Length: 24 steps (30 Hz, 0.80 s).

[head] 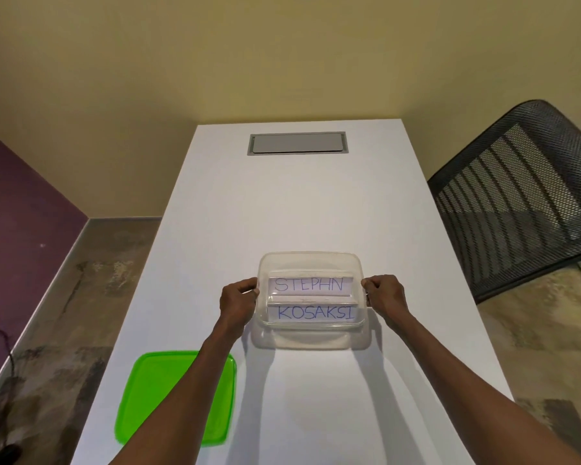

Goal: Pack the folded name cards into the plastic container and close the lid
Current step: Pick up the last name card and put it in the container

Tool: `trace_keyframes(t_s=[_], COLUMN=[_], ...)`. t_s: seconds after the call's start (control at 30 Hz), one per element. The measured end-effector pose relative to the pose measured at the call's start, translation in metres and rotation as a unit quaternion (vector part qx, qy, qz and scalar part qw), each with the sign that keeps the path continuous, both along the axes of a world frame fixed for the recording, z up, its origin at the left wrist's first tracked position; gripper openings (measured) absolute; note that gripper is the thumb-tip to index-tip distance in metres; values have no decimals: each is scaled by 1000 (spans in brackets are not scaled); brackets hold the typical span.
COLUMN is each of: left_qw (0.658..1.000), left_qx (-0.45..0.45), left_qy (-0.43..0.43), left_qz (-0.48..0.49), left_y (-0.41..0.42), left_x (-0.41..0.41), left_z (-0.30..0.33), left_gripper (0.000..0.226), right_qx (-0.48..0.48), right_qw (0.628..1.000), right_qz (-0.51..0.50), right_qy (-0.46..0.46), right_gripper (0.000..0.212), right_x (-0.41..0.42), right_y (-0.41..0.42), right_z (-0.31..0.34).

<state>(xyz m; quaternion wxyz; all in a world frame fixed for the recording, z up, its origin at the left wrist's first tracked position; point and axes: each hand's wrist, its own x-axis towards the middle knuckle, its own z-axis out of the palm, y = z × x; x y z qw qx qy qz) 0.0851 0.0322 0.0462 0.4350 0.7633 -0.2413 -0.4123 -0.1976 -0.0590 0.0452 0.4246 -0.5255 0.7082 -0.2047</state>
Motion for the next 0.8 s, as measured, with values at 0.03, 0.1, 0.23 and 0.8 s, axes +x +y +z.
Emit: trace_keyframes(t_s=[0.03, 0.1, 0.23, 0.8], left_qw=[1000, 1000, 999, 998], left_qx=[5, 10, 11, 18], left_qy=[-4, -12, -36, -52], left_qz=[-3, -6, -22, -20], left_y=[-1, -4, -7, -10], left_x=[-4, -9, -15, -15], left_z=[-2, -5, -7, -22], left_gripper=[28, 29, 34, 36], right_qx=[-2, -4, 8, 6], right_qw=[1000, 1000, 999, 998], right_qz=[3, 8, 22, 47], right_qy=[13, 25, 27, 34], right_gripper=[40, 43, 41, 41], right_x=[-3, -6, -10, -12], right_y=[-2, -5, -11, -17], right_z=[-2, -6, -14, -22])
